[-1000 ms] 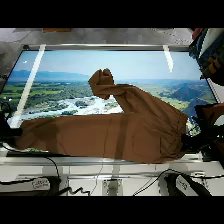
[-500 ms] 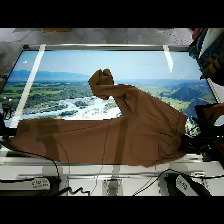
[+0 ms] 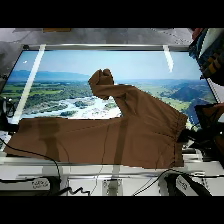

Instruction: Fold the clothes and pants, and hang the long-sleeved shirts on hangers.

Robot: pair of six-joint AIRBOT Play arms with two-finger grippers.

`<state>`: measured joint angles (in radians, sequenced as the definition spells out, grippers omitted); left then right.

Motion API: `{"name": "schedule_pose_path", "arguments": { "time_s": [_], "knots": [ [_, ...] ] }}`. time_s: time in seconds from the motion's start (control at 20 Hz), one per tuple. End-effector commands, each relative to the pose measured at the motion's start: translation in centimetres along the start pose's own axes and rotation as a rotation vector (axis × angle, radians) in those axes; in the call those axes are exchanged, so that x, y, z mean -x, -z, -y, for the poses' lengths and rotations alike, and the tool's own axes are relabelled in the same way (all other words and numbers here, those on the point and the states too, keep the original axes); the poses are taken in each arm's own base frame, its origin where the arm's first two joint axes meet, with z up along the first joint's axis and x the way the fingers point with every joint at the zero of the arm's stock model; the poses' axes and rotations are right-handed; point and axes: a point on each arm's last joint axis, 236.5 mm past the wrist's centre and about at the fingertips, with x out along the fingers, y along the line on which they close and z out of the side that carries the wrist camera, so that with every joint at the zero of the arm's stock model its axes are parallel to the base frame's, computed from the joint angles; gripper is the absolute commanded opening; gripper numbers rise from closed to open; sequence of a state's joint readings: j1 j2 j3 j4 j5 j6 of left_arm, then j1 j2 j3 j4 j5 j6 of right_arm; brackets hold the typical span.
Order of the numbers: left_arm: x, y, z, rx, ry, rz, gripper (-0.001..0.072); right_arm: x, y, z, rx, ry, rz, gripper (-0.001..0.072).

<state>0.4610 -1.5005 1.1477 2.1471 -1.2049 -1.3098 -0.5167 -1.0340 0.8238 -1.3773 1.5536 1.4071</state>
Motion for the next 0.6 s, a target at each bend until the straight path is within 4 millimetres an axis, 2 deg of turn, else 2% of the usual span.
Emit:
{"name": "schedule_pose_path", "arguments": {
  "time_s": [0.0,0.05,0.1,0.15,0.2,0.25,0.35,0.4,0.5,0.55],
  "knots": [
    [2.9,-5.3,1.5,-0.012,-0.022,0.167,0.0441,4.7,-5.7,-0.5,0.009,0.015,0.245,0.0647],
    [4.6,-7.8,2.0,-0.021,-0.04,0.25,0.0312,6.9,-8.3,0.1,0.019,0.056,0.368,0.0568],
    [6.5,-9.9,2.7,-0.034,-0.054,0.322,0.0111,9.0,-10.7,0.9,0.024,0.102,0.486,0.0503],
    [8.7,-12.0,3.7,-0.061,-0.067,0.399,0.0021,11.1,-12.6,1.8,0.007,0.146,0.59,0.042],
    [10.8,-14.0,5.0,-0.092,-0.076,0.476,0.0021,12.3,-14.0,2.5,-0.013,0.172,0.657,0.0284],
    [12.7,-15.7,6.4,-0.117,-0.074,0.549,0.0021,12.6,-14.6,3.1,-0.032,0.166,0.679,0.0212],
    [15.9,-18.6,10.2,-0.128,0.003,0.695,0.002,10.9,-15.0,4.8,-0.109,0.113,0.63,0.0205],
    [17.4,-19.7,12.7,-0.096,0.099,0.762,0.0019,9.7,-15.0,5.6,-0.131,0.067,0.588,0.0202],
    [20.2,-21.0,16.8,-0.005,0.318,0.851,0.0019,7.3,-15.0,5.4,-0.112,-0.113,0.514,0.0098],
    [21.2,-21.2,18.3,0.008,0.401,0.873,0.0019,6.4,-14.9,4.8,-0.096,-0.227,0.481,0.0099]
  ]
}}
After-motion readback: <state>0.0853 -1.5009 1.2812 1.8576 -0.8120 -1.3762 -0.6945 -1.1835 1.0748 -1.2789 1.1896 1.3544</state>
